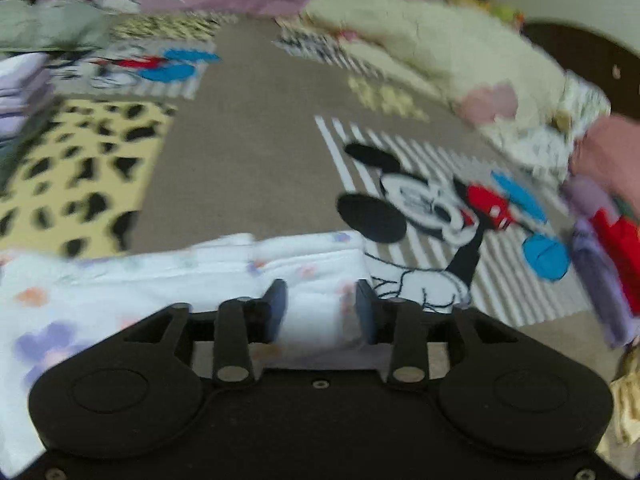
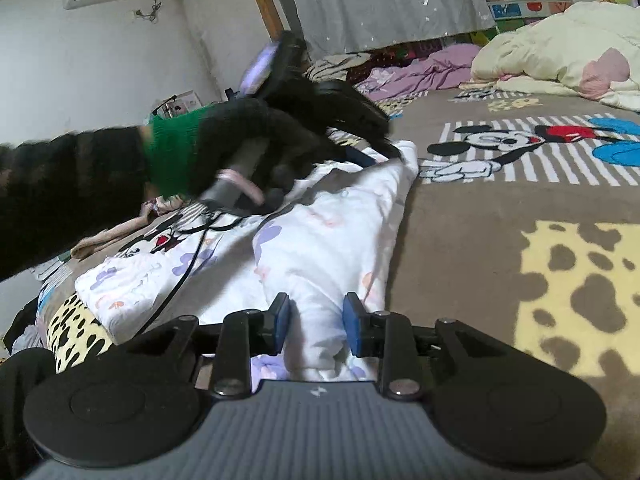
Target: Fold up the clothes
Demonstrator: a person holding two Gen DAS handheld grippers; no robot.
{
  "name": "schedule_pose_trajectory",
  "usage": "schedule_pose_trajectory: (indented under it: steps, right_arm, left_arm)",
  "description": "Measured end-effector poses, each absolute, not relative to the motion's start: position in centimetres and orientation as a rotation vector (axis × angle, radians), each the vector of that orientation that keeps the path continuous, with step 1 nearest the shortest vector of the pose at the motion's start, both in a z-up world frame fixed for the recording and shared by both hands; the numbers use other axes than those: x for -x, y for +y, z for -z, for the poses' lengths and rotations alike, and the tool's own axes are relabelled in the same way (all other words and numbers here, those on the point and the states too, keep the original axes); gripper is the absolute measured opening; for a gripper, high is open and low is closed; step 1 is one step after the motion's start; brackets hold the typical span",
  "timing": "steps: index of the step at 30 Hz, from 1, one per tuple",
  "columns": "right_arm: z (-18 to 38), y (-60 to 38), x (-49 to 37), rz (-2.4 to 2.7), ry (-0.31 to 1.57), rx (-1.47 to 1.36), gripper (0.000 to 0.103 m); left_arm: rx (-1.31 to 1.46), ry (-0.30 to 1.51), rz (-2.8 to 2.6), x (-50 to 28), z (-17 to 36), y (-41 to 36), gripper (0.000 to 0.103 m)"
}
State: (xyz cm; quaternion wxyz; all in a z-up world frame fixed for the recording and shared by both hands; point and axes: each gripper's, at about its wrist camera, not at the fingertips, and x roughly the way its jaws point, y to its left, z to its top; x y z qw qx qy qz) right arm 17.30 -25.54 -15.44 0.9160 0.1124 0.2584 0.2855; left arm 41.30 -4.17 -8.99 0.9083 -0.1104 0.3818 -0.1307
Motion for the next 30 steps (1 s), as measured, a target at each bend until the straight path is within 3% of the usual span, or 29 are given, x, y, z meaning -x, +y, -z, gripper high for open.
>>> schedule_pose_trajectory:
  steps: [9,14,25,30]
  right_arm:
    - [14.0,-27.0,-15.2,-0.512,0.414,-0.265,0.036]
    - [12.4,-25.3,-12.7,-0.479,0.407,-0.163,0.036]
    - [11.2,-9.9,-8.4,-0.662,0.411,0.394,0.041]
    - [12.6,-1.3,-6.7,-0.730,0.372,0.705,0.050]
  left_arm:
    - [0.459,0.710,0.162,-27.2,4.2,8.0,0.055]
    - [0.563,0.699,0.020,-19.0,5.1,15.3,0.058]
    - [0.861,0.664,-0.235,-5.6,9.9,25.2,0.060]
    - [0.906,0.624,-0.226,-2.7,9.7,26.7,0.062]
